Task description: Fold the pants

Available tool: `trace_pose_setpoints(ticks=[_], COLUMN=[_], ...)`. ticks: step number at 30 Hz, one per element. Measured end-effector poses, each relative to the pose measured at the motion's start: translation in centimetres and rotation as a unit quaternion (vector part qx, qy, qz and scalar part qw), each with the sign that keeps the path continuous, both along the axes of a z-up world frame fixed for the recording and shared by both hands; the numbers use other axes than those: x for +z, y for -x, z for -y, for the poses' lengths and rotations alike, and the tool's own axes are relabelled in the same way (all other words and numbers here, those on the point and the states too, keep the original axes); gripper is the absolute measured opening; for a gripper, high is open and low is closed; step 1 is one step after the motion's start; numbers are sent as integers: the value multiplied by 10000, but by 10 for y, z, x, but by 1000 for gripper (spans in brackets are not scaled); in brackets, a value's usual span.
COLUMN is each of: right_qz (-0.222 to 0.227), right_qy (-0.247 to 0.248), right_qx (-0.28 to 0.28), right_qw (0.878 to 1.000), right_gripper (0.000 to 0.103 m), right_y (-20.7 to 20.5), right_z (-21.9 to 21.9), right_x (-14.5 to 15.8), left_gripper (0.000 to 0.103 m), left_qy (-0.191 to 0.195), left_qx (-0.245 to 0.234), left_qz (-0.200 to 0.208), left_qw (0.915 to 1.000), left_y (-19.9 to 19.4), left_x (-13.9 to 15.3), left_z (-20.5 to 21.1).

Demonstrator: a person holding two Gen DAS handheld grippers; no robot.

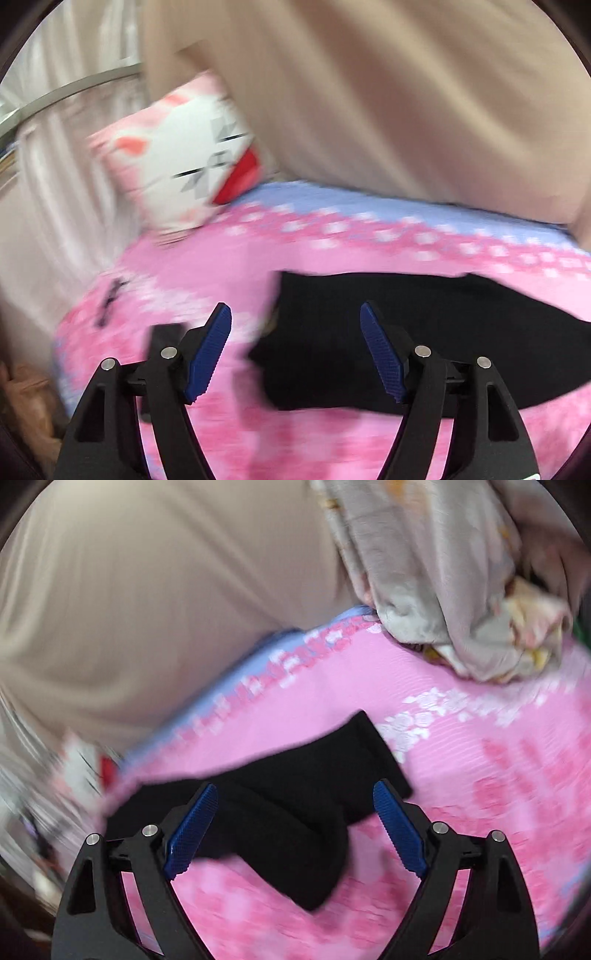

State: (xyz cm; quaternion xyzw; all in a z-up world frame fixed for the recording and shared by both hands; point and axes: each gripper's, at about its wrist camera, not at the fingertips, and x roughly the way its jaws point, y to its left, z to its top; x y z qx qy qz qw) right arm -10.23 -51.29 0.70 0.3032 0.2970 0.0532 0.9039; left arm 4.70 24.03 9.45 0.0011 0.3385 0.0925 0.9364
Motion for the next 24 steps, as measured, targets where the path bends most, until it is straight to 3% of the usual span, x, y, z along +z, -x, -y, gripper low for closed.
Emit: trace_pose_setpoints(ticks=[2,3,4,6,8,10,13,16,17,18,19,20,22,24], right_qz=[350,247,-250,-1063,-1686,-1915,-2008,-2118,-2099,-2017,-2040,-2084,-1892,-1431], right_qy=[-444,-240,453,1018,766,681,1392,2472,2649,2604,2660,3081,3633,3830], right_qx=[-48,-177,-393,-517,-433,-236,99,196,274,499,531,488,260,-190], right_qw=[9984,9993,9979,9878,9817,9789,9696,9453,9408,9429,9406,9270,9119,9124], right_gripper=[84,84,84,81,71,71,73,70,52,24,19,6,6,6], right_y=[10,12,6,-8,-24,-30,-27,-25,-23,-22,-22,-26,-29,-34], right_z=[10,10,4,-4,-6,-18,-59,-94,-100,-107,-109,-117,-119,-104], right_x=[2,4,2,-14,-42,-57,-59,-62,-65,-62,-60,-52,-30,10], left_gripper=[70,70,70,70,70,70,70,70,70,70,70,70,70,70], left_qy=[169,196,211,235,334,466,637,455,377,328,263,215,157,117], left_qx=[-477,-684,-908,-1302,-1680,-1916,-2207,-2338,-2352,-2343,-2325,-2294,-2237,-2165], left_qz=[-38,-103,-170,-341,-497,-693,-945,-1024,-1032,-1033,-1039,-1032,-980,-903], left_qw=[9987,9974,9955,9906,9840,9779,9687,9658,9657,9661,9667,9676,9696,9720], left_y=[-6,-9,-13,-21,-30,-38,-41,-40,-39,-38,-39,-40,-43,-46], left_x=[-4,-9,-16,-30,-48,-63,-79,-88,-89,-89,-90,-90,-87,-83], left_z=[34,49,68,100,131,158,184,202,206,207,210,213,216,217])
